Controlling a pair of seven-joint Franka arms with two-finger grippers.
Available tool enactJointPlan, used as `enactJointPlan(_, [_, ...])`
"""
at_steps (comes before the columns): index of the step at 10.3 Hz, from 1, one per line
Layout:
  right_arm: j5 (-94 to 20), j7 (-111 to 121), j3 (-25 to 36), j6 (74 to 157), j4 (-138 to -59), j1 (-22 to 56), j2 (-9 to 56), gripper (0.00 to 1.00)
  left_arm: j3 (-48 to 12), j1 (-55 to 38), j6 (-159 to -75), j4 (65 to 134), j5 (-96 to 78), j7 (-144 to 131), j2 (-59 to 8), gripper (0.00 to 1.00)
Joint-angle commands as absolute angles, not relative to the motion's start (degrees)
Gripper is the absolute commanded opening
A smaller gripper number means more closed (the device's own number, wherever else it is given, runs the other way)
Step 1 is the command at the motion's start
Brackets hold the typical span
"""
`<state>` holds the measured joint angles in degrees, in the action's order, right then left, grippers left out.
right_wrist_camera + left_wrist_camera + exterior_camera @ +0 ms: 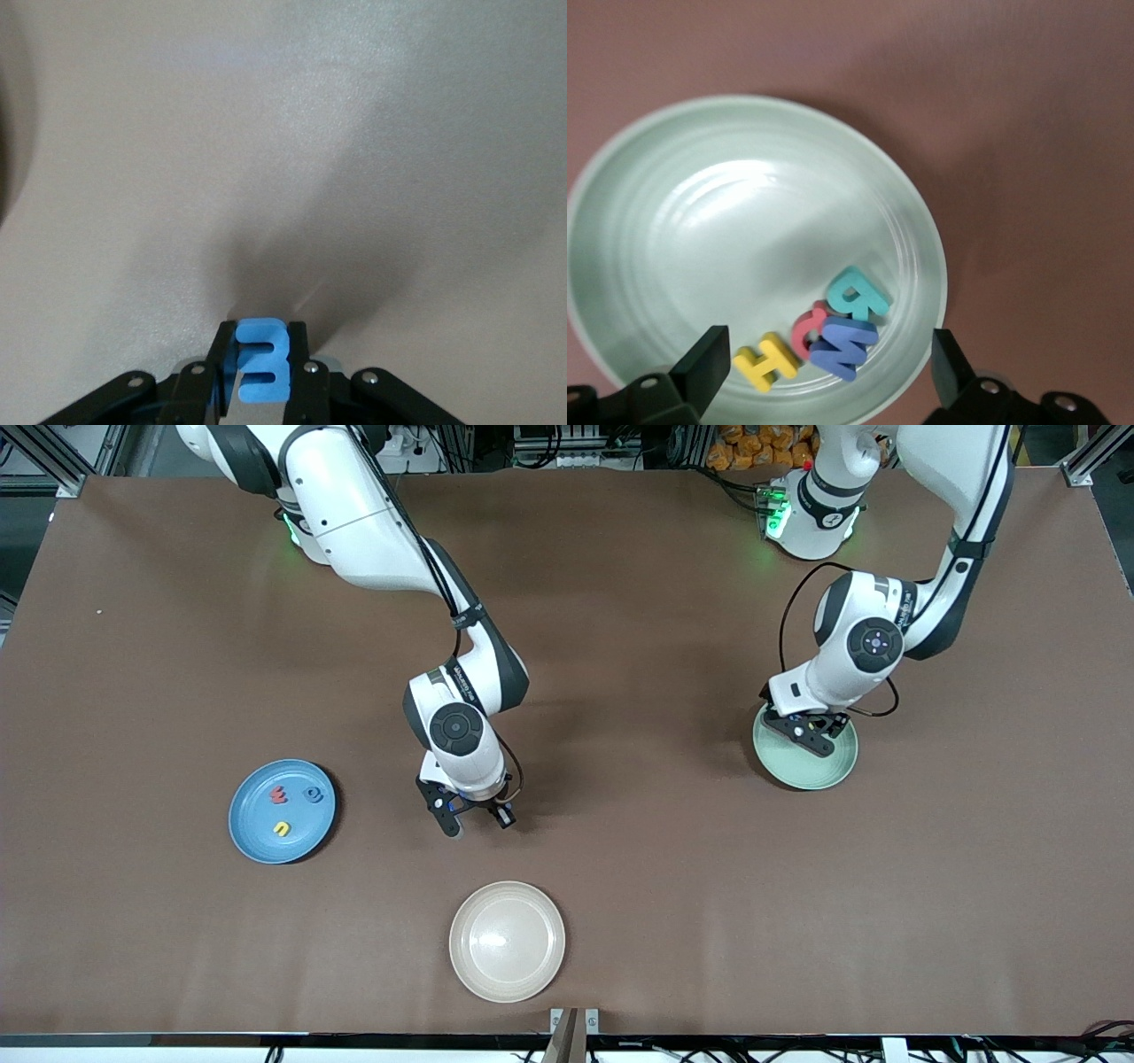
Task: Sort upper and lower case letters into plates
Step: 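Drop the blue m on the blue plate with the right gripper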
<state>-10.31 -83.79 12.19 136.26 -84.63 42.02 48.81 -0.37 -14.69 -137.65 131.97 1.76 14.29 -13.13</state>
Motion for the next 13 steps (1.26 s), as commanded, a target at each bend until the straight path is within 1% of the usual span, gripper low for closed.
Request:
enactJointPlan(1, [-10.37,-80.18,12.39,135.71,-84.81,41.49,46.34,0.00,-0.70,-14.33,-129.66,125.53,0.09,10.91,-12.39,1.00])
enactJointPlan(3, [-10.37,-73.26,12.30,130.98,-85.43,38.08,42.82,0.00,-0.70,-14.33,-129.03,122.89,0.09,7.49,-12.31,1.00])
enactJointPlan(5, [-10.37,-64.29,12.30,125.01,-85.43,33.68,40.26,0.00,-0.79,-15.20,-123.08,117.63,0.09,1.79,-12.48,1.00])
enactJointPlan(6, [-10.28,-59.98,12.39,123.85,-86.04,32.27,39.82,0.00,-0.79,-15.47,-119.57,114.38,0.09,-0.24,-12.48,1.00])
enactJointPlan(10, [-3.35,-38.20,12.39,123.40,-96.22,22.70,32.62,0.00,-2.37,-15.56,-104.27,100.67,-0.09,-7.38,-12.83,1.00])
enactJointPlan(13, [-1.41,-25.60,12.39,123.40,-97.56,15.57,31.64,0.00,-2.55,-14.59,-94.77,91.70,-3.32,-7.73,-12.83,1.00])
